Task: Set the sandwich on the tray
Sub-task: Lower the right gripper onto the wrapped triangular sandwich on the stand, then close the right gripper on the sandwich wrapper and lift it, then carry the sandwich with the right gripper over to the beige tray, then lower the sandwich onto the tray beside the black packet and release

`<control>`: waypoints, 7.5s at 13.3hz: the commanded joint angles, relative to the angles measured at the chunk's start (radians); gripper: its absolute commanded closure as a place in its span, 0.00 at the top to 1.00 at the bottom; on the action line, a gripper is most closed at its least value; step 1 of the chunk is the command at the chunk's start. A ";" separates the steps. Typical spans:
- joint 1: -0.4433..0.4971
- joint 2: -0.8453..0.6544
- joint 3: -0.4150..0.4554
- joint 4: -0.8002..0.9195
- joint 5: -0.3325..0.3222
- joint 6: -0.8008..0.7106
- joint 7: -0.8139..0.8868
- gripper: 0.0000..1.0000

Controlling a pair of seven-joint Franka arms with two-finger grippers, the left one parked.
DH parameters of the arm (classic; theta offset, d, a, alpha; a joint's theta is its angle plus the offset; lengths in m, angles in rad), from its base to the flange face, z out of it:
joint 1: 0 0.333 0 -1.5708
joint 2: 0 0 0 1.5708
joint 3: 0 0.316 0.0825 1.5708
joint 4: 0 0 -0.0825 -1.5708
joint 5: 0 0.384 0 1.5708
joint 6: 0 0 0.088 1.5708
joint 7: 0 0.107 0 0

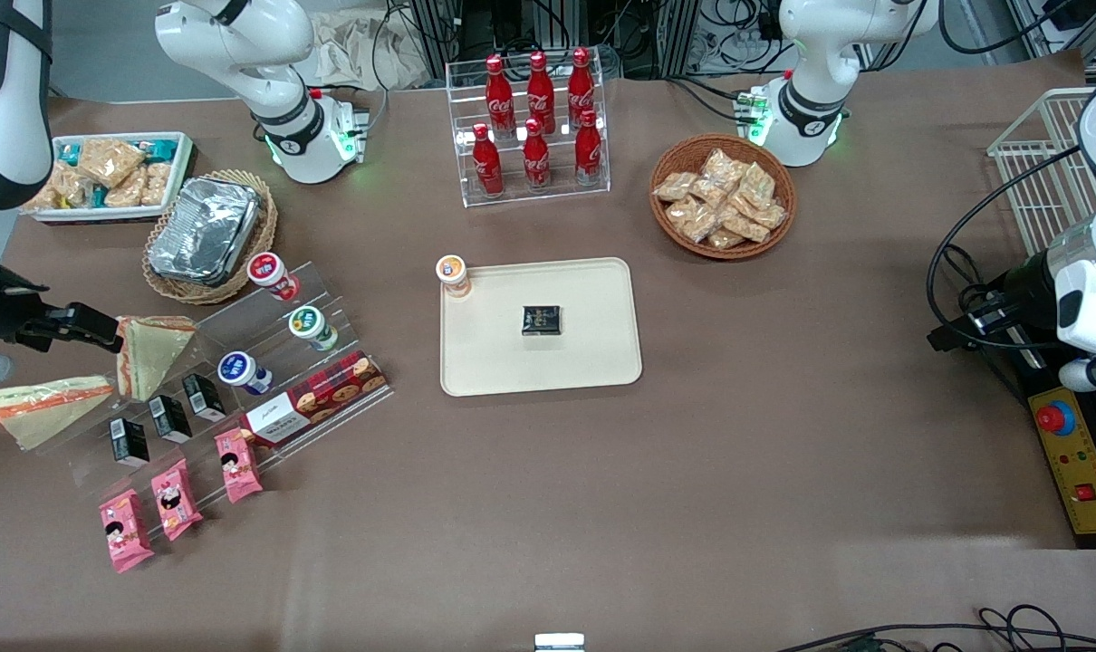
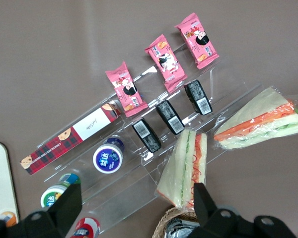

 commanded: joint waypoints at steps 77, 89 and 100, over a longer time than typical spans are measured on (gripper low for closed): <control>0.135 0.241 0.256 0.115 -0.044 0.129 -0.124 0.00; 0.505 0.380 0.254 0.118 -0.137 0.242 -0.136 0.00; 0.608 0.601 0.253 0.110 -0.258 0.575 -0.376 0.00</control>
